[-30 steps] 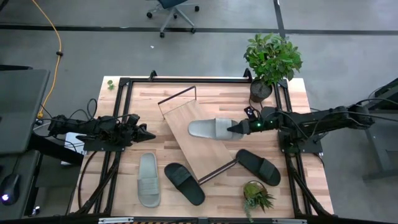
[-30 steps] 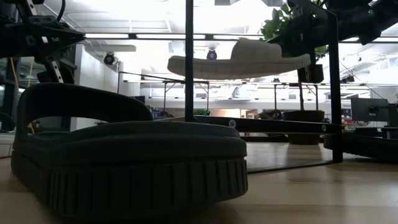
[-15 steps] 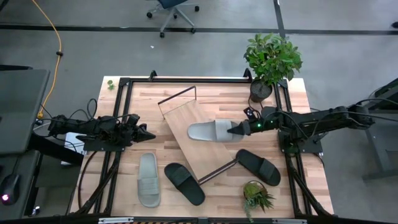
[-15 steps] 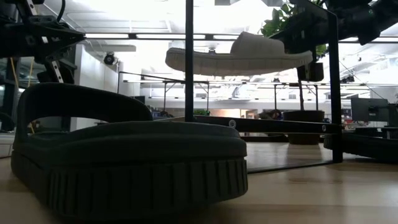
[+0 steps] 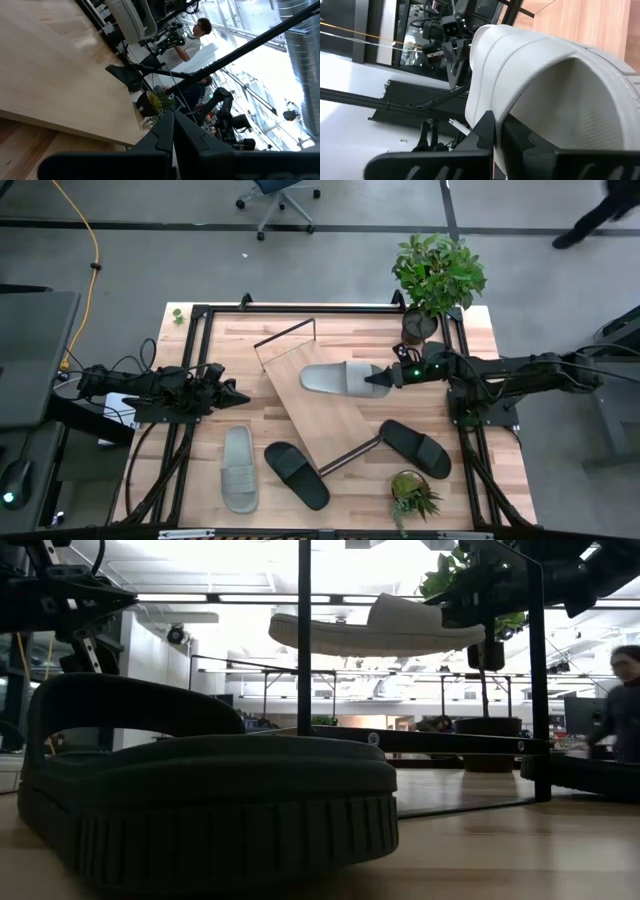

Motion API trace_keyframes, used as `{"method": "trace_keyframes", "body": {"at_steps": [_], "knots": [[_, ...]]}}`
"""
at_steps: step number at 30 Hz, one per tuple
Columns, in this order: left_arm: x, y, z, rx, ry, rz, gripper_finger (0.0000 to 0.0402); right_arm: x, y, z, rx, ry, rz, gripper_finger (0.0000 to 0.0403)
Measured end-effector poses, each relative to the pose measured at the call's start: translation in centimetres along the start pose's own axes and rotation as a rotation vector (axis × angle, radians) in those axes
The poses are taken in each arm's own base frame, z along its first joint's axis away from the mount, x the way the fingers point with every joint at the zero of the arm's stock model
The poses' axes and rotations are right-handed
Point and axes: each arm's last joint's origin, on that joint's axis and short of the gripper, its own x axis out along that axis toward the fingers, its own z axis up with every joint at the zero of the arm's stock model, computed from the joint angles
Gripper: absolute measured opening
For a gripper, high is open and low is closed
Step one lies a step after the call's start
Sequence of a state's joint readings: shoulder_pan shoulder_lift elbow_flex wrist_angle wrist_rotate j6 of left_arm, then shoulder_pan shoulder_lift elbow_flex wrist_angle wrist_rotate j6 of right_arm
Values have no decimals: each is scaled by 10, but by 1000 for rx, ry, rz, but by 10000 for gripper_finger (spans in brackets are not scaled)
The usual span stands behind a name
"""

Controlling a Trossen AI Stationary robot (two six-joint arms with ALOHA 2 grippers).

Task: Pick and place slides into the shelf
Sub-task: Put the right gray slipper on the shelf

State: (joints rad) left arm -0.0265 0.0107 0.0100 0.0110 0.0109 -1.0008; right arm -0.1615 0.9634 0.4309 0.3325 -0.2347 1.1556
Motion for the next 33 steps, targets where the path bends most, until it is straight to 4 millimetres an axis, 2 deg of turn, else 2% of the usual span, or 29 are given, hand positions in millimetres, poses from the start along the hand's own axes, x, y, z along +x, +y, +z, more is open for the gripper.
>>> {"method": "trace_keyframes", "body": {"at_steps": [9,16,19,23,27,33], "knots": [[0,0,0,0,0,0,1,1,2,8,-4,-3,69,0],[0,0,0,-2,-3,2,1,14,4,12,-9,22,67,0],[0,0,0,-2,-3,2,1,25,17,20,-51,52,80,0],[0,0,0,-3,-3,2,1,35,24,32,-110,123,-12,0],[0,0,0,-3,-2,2,1,36,23,42,-152,183,-133,0],[0,0,0,-3,-2,2,1,37,30,63,-182,203,-90,0]]}}
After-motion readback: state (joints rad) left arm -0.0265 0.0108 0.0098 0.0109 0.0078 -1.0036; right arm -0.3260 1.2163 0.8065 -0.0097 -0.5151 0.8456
